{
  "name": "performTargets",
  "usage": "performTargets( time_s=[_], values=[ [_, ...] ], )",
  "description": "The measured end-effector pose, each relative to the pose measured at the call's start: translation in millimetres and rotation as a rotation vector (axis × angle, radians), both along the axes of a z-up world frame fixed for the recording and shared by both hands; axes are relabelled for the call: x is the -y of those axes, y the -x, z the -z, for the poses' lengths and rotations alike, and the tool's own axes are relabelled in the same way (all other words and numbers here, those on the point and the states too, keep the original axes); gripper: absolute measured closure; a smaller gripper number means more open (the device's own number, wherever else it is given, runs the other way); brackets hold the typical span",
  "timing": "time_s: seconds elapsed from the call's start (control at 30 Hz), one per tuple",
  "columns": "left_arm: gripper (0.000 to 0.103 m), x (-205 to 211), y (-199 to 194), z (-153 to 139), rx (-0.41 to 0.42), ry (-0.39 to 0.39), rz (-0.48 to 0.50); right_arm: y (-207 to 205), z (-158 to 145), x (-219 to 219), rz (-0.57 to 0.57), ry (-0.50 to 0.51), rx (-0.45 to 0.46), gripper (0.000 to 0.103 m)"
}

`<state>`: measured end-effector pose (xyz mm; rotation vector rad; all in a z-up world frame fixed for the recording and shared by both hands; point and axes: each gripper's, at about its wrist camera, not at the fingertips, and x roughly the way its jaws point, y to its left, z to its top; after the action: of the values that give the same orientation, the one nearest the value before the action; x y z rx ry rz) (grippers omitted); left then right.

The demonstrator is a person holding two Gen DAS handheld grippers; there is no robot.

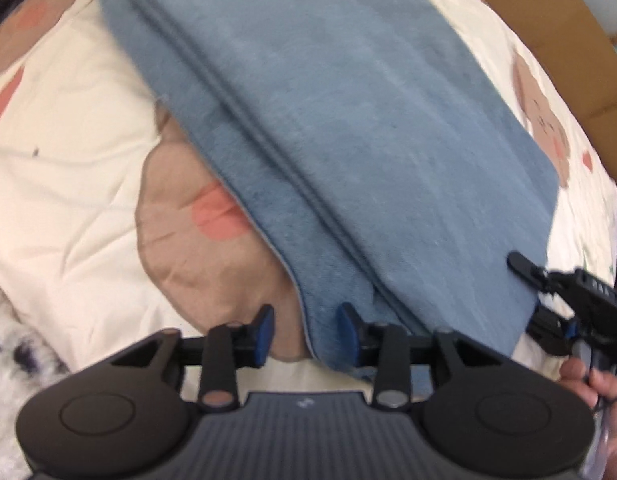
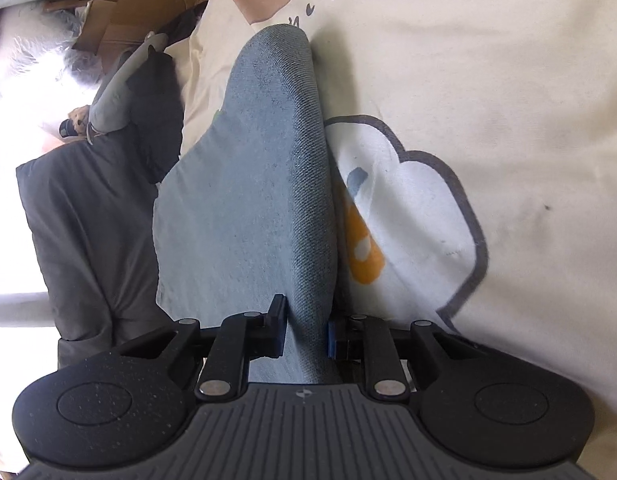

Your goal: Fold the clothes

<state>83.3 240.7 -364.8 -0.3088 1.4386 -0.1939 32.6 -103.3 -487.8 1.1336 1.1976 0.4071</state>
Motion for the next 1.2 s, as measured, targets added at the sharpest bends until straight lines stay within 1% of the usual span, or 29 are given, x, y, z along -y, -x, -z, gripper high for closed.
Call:
performTargets(
  time_s=[0.07,0.1,0.13,0.17,0.2,0.33,0.47,0.6,0.7,0.83,0.97,1.1,1.2],
  values=[
    [0.062,-4,1,3,-0.013,0.016,-0.021,-2,-7,-2,-0.026,0.029,0.019,0.096],
    [0.065,-6,1,5,-0.019,0.024,-0.031,-3,-12,-2,-0.045,0.051,0.032,0.096],
    [0.072,-8,2,7,-0.025,0.033,-0.042,-5,-18,-3,-0.064,0.069,0.045,0.097],
    [0.076,-9,2,7,-0.029,0.042,-0.042,-7,-24,-4,-0.079,0.076,0.058,0.097],
    [0.084,-8,2,6,-0.031,0.053,-0.039,-10,-31,-4,-0.09,0.076,0.069,0.098],
    [0.088,1,4,1,-0.021,0.06,-0.024,-17,-54,0,-0.105,0.065,0.107,0.098],
    [0.088,6,5,-13,-0.014,0.082,0.008,-28,-78,4,-0.126,0.078,0.144,0.098],
    [0.084,3,9,-25,-0.017,0.117,0.032,-45,-102,9,-0.164,0.11,0.182,0.098],
    [0.083,2,13,-37,0.009,0.11,0.057,-57,-114,23,-0.162,0.13,0.197,0.099],
    [0.083,-7,15,-48,0.033,0.103,0.053,-66,-126,49,-0.177,0.183,0.211,0.099],
    [0.083,-12,11,-54,0.053,0.09,0.05,-67,-134,84,-0.188,0.218,0.219,0.099],
    [0.083,4,-15,-51,0.075,0.082,0.06,-68,-142,115,-0.22,0.248,0.223,0.099],
    [0.083,11,-30,-54,0.096,0.078,0.067,-71,-148,141,-0.213,0.267,0.213,0.099]
  ],
)
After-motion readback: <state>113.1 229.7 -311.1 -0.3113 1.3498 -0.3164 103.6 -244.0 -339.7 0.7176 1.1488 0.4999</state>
